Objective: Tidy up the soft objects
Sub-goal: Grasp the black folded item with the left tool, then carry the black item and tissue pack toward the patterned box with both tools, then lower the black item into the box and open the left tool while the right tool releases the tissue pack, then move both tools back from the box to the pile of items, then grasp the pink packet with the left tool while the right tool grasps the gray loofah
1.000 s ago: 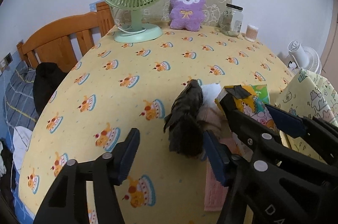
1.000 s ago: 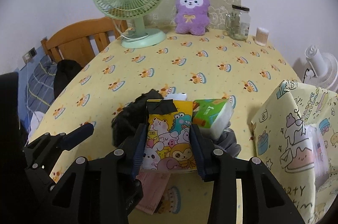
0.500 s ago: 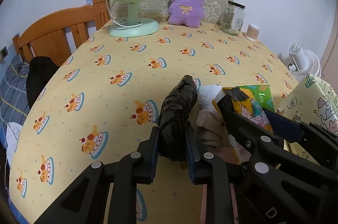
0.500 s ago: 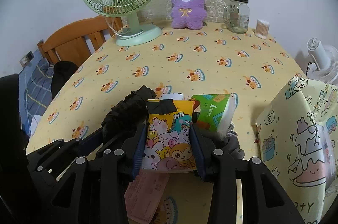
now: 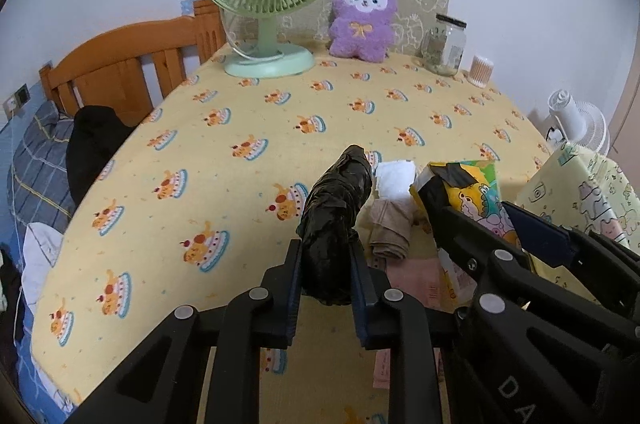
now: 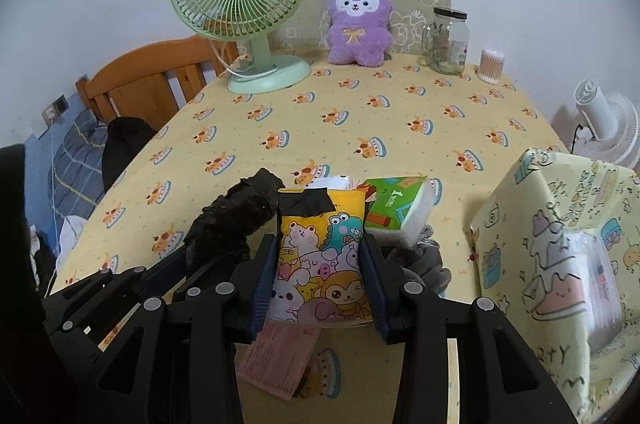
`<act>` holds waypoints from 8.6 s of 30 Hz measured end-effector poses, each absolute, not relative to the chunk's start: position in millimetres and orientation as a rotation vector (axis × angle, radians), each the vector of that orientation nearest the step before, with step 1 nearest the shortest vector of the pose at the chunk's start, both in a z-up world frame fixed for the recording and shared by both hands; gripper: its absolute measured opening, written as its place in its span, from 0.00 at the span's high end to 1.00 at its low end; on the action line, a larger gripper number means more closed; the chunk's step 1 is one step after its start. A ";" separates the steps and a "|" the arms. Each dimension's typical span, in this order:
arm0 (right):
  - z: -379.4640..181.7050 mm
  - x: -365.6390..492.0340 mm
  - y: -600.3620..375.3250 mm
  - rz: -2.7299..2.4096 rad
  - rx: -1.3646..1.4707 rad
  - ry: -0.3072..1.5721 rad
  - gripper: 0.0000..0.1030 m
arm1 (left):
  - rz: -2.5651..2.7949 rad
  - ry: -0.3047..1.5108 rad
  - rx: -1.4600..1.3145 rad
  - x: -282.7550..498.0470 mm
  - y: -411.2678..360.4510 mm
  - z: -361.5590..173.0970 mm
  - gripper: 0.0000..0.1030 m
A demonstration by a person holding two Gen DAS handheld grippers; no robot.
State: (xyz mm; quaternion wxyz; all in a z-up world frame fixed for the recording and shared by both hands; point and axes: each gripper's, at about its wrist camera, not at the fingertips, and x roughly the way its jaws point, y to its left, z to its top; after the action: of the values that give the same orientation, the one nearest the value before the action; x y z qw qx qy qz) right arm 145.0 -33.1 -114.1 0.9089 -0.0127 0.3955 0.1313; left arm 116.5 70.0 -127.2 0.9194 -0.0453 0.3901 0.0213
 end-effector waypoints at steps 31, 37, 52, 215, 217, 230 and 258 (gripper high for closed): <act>-31.5 89.8 -41.6 0.306 -0.005 0.653 0.57 | 0.056 0.615 -0.045 61.2 62.7 -46.2 0.80; -19.1 88.4 -45.7 0.288 0.000 0.631 0.57 | 0.030 0.594 -0.038 62.3 60.3 -34.5 0.80; -3.0 97.6 -68.5 0.245 0.011 0.590 0.57 | -0.029 0.551 0.004 71.0 32.1 -16.9 0.80; -29.6 68.2 -113.1 0.105 0.041 0.558 0.02 | -0.139 0.578 0.101 51.9 -11.3 -41.4 0.06; -34.6 70.4 -107.5 0.108 0.030 0.562 0.02 | -0.135 0.591 0.094 54.1 -6.6 -47.2 0.06; -71.8 89.9 -80.2 0.158 0.038 0.621 0.19 | -0.085 0.683 0.075 69.8 21.2 -83.5 0.06; -152.8 119.6 -66.7 0.095 0.033 0.841 0.32 | -0.126 0.893 0.018 99.7 35.9 -157.5 0.16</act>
State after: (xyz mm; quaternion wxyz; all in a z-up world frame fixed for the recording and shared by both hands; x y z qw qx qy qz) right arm 119.6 -66.7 -152.8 0.9116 0.0160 0.4082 0.0462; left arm 99.7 35.9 -157.5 0.9000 0.0085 0.4315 -0.0611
